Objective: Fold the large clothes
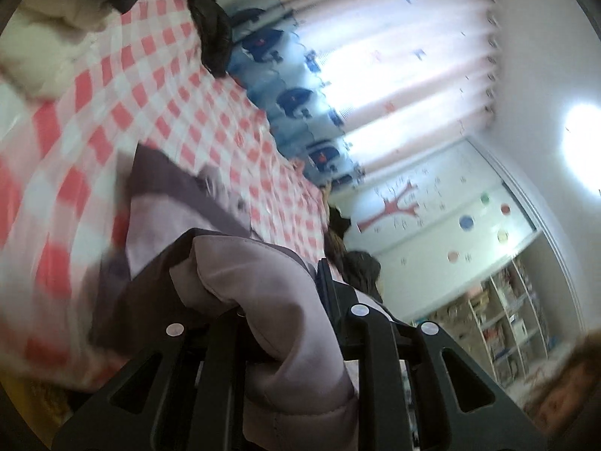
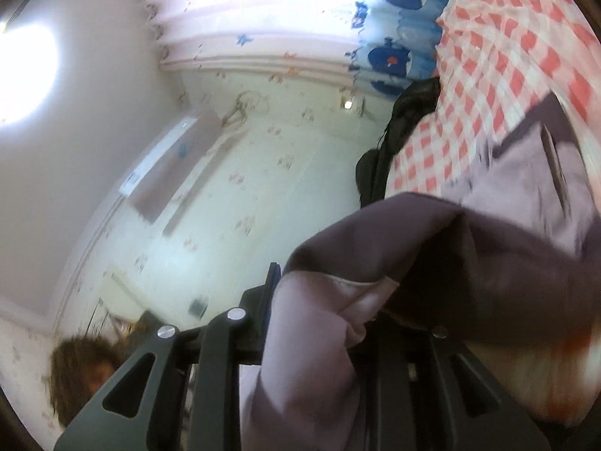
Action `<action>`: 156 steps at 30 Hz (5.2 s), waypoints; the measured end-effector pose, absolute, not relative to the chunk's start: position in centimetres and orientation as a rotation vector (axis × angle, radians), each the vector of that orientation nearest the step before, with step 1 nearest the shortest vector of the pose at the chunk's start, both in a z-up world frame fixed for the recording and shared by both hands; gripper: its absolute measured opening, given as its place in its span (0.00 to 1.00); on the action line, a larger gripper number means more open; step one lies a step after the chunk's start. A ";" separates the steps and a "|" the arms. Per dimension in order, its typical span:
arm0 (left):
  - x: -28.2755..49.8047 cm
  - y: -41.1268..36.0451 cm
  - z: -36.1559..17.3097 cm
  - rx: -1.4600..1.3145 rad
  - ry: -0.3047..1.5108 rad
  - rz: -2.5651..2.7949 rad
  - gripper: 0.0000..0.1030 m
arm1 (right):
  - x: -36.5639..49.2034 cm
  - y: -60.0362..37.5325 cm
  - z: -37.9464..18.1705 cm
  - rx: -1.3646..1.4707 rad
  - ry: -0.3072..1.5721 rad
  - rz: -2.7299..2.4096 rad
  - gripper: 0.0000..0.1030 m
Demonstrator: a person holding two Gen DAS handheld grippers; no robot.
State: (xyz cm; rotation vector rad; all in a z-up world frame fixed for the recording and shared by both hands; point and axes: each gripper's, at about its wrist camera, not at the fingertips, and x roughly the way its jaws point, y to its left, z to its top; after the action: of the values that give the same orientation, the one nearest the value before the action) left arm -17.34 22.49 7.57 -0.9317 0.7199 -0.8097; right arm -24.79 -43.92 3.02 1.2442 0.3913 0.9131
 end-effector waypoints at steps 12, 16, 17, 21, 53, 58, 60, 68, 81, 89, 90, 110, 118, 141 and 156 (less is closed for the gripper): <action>3.2 15.9 0.1 -0.918 0.902 -0.512 0.17 | -8.6 -47.2 -6.5 1.475 0.599 0.502 0.36; 6.8 15.2 -5.3 -0.978 1.011 -0.431 0.21 | -6.4 -47.5 -10.4 1.540 0.662 0.442 0.37; 7.1 15.1 -5.6 -0.986 1.022 -0.433 0.25 | -6.2 -47.6 -10.4 1.542 0.661 0.451 0.41; 6.6 15.1 -4.0 -1.012 1.001 -0.494 0.58 | -6.7 -48.3 -9.2 1.555 0.666 0.505 0.62; 16.2 -3.5 -5.1 -0.349 1.087 -0.415 0.85 | 8.8 -36.6 -7.6 0.302 1.076 0.005 0.93; 14.8 -2.5 -2.8 -0.357 1.067 -0.431 0.85 | 9.5 -36.1 -6.7 0.257 1.121 -0.030 0.93; 13.5 -1.2 -1.3 -0.367 1.009 -0.439 0.85 | 7.8 -35.4 -3.9 0.259 1.001 -0.016 0.93; 16.2 0.2 -5.3 -0.357 1.046 -0.344 0.85 | 12.2 -28.2 -6.4 0.065 1.075 0.114 0.94; 10.9 4.2 -1.6 -0.339 0.969 -0.366 0.85 | 8.3 -35.1 -2.1 0.244 0.952 0.046 0.93; 10.3 5.0 -6.8 -0.279 0.940 -0.324 0.85 | 5.7 -40.3 -8.9 0.356 0.937 -0.024 0.94; 10.3 4.8 -6.6 -0.265 0.943 -0.315 0.85 | 5.9 -39.8 -8.9 0.331 0.945 -0.033 0.94; 1.0 8.0 -2.2 -0.319 0.828 -0.357 0.86 | -5.8 -35.7 -1.2 0.258 0.712 0.062 0.94; 1.1 5.4 -3.7 -0.327 0.831 -0.371 0.86 | 7.1 -23.1 -1.4 0.071 0.913 0.204 0.94; -12.5 2.7 2.8 0.050 0.697 -0.270 0.86 | -10.5 -30.4 -2.5 0.207 0.931 0.230 0.94; -21.5 3.0 6.8 0.182 0.609 -0.231 0.86 | -24.9 -42.6 -5.3 0.713 0.920 0.078 0.94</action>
State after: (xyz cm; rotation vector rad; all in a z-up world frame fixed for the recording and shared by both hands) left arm -21.52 3.00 6.76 0.1819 0.6086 -0.2315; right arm -24.86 -42.58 -5.28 0.7134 0.9197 0.0781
